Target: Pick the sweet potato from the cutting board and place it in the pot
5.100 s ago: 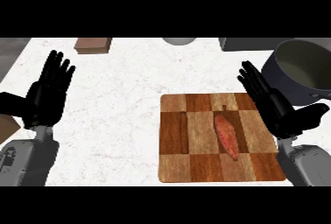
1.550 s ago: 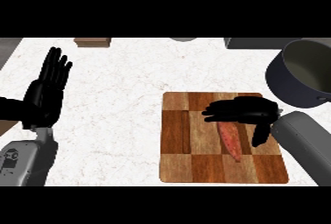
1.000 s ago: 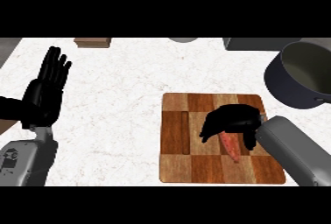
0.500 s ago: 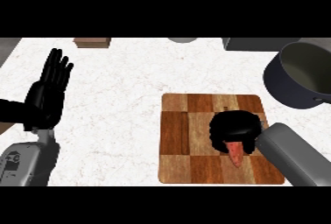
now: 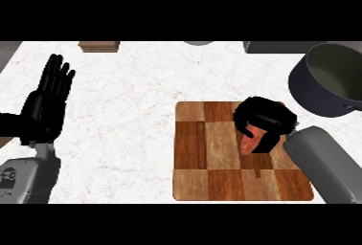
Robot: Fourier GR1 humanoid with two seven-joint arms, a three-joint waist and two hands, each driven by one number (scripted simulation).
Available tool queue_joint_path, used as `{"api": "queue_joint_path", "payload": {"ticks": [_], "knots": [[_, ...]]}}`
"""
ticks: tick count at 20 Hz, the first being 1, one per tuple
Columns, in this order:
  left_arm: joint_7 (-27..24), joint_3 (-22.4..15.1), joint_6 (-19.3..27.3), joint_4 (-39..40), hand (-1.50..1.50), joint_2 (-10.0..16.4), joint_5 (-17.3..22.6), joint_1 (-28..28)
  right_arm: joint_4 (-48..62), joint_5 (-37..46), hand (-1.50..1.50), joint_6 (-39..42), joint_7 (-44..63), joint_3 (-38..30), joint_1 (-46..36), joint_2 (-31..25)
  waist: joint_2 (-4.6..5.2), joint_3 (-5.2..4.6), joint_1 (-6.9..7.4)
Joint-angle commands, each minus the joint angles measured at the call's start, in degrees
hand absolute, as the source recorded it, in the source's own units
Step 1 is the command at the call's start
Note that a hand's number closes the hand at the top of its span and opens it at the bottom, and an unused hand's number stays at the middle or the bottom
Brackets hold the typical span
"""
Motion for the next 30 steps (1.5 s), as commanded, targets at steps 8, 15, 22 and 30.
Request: {"api": "queue_joint_path", "payload": {"ticks": [8,15,22,30], "knots": [[0.4,-0.3,-0.1,-0.2,0.00,0.2,-0.3,-0.1,11.0,3.1,1.50,-17.5,48.9,-20.2,-9.1,3.2,-0.37,-0.45,0.44],[0.8,-0.9,-0.3,0.5,0.00,0.2,-0.6,-1.3,13.0,16.9,1.50,-31.2,79.3,-23.1,-19.7,3.0,-0.30,-0.50,2.05],[2.1,-1.1,0.0,0.6,0.00,0.2,-0.8,-2.2,15.6,37.9,1.50,-29.1,110.6,-18.9,-29.0,3.2,-0.63,-0.11,0.96],[0.9,0.6,0.1,-0.6,0.00,0.2,-0.3,0.3,9.3,43.4,1.50,-17.6,118.9,-21.0,-24.0,5.6,-0.65,0.21,-0.80]]}}
